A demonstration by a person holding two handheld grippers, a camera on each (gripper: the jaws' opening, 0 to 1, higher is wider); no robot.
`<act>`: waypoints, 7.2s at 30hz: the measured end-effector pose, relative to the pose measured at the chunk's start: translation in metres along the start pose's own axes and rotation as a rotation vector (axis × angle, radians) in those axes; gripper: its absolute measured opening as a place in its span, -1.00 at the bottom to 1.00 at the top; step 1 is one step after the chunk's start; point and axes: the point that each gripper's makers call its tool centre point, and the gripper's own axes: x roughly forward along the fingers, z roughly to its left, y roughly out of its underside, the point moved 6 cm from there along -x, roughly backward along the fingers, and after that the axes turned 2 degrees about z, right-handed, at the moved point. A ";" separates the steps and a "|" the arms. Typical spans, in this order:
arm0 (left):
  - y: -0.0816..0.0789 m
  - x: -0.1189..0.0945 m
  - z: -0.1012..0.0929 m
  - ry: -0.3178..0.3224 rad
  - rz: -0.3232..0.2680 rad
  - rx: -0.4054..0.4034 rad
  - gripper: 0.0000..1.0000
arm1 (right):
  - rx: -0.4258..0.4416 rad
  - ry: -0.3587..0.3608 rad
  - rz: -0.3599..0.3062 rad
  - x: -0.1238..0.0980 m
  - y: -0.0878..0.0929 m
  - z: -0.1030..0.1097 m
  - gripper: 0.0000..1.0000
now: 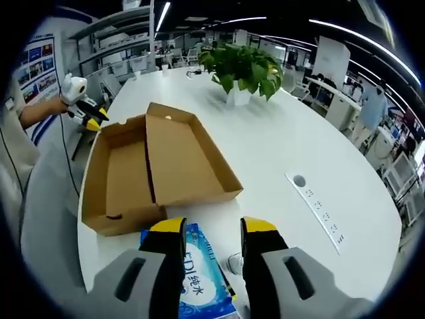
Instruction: Operate the shoe box by opening the lid, removing the specified soft item, and placing it in the target area until the item is outside and the box remains undamaged.
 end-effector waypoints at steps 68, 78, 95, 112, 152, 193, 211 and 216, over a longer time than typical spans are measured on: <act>0.013 0.017 0.005 -0.036 0.050 -0.153 -0.92 | 0.648 0.176 0.122 0.112 -0.006 -0.014 -0.91; 0.013 0.017 0.004 -0.035 0.051 -0.147 -0.91 | 0.620 0.205 0.068 0.095 -0.018 -0.011 -0.96; 0.013 0.016 0.003 -0.037 0.040 -0.156 -0.91 | 0.598 0.227 -0.041 0.063 -0.041 -0.008 -1.00; 0.015 0.015 0.002 -0.028 0.016 -0.174 -0.91 | 0.562 0.248 -0.143 0.028 -0.057 0.013 -1.00; 0.017 0.013 0.002 -0.001 -0.016 -0.150 -0.88 | 0.626 0.272 -0.335 -0.024 -0.041 0.099 -0.97; -0.039 -0.030 0.001 0.006 -0.187 0.000 -0.38 | 0.500 0.244 -0.353 -0.020 -0.001 0.167 -0.76; -0.028 -0.026 -0.009 0.055 -0.146 0.139 -0.20 | 0.366 0.183 -0.310 -0.009 0.018 0.193 -0.54; -0.021 -0.023 -0.015 0.071 -0.121 0.161 -0.20 | 0.320 0.175 -0.299 -0.005 0.024 0.197 -0.50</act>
